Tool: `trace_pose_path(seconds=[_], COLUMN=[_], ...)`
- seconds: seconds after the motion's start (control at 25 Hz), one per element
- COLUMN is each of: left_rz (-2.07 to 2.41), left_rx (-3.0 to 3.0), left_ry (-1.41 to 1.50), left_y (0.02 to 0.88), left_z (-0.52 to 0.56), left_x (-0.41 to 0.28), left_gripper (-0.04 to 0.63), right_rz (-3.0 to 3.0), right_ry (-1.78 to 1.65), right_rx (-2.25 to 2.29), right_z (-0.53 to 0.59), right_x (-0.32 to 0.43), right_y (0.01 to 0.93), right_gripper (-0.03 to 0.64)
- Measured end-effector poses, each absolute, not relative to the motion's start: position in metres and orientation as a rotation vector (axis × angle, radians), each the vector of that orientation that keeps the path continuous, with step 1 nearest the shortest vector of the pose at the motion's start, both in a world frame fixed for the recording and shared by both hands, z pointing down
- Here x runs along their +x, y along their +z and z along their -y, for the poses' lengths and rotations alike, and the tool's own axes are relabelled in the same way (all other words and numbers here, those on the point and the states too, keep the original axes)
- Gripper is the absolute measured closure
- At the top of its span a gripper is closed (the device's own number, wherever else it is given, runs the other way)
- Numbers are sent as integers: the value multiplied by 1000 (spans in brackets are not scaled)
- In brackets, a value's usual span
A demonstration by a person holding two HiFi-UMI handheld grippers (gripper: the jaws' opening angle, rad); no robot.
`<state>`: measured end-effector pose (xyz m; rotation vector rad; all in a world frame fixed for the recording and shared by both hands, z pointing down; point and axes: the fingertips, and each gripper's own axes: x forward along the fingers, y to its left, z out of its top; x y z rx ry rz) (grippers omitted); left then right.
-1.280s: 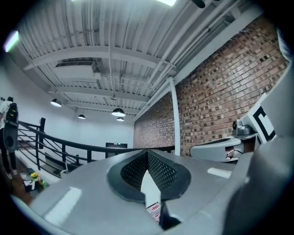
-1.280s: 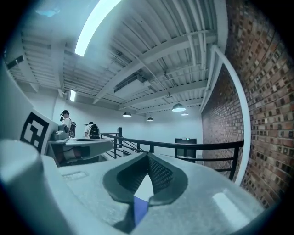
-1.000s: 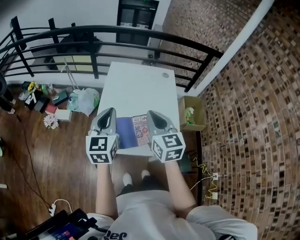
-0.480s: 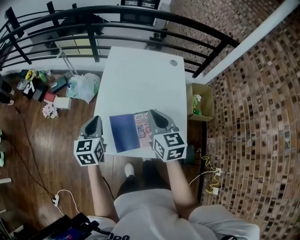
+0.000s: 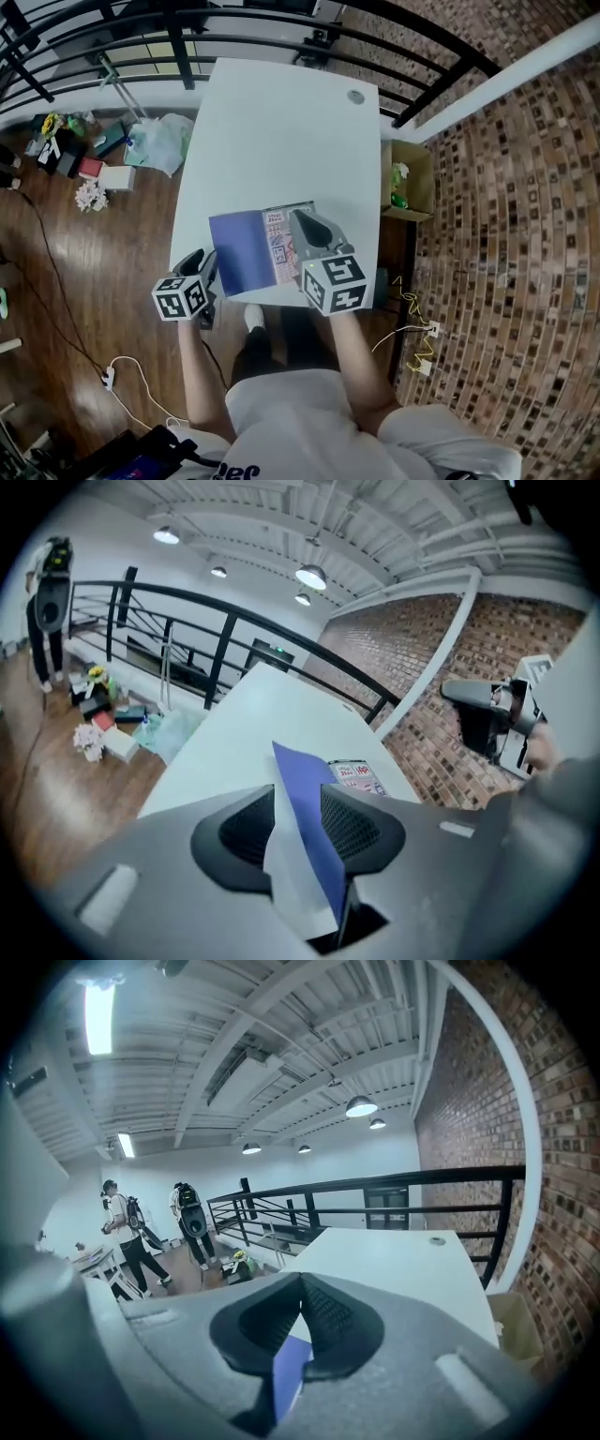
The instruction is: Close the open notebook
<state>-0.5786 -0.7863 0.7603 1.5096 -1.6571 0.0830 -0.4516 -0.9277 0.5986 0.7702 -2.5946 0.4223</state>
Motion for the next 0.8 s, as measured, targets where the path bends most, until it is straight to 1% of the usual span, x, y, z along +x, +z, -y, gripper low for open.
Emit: trace_pose_path(seconds=[0.12, 0.32, 0.44, 0.6, 0.8], left_rz=[1583, 1524, 1516, 1491, 1473], left_rx=[1470, 1429, 1412, 1437, 1534], left_ry=[25, 59, 67, 59, 13], left_y=[778, 801, 803, 790, 748], left_z=[781, 772, 770, 776, 794], left_x=[-563, -546, -541, -538, -530], left_gripper=[433, 437, 519, 543, 566], right_rz=[2576, 2550, 2545, 2553, 2570], right_ry=[454, 490, 511, 512, 505], right_rx=[768, 757, 765, 790, 836], right_z=[930, 924, 923, 926, 930], right_x=[-450, -447, -442, -434, -418], right_y=[612, 629, 632, 626, 613], right_gripper=[626, 626, 626, 626, 626])
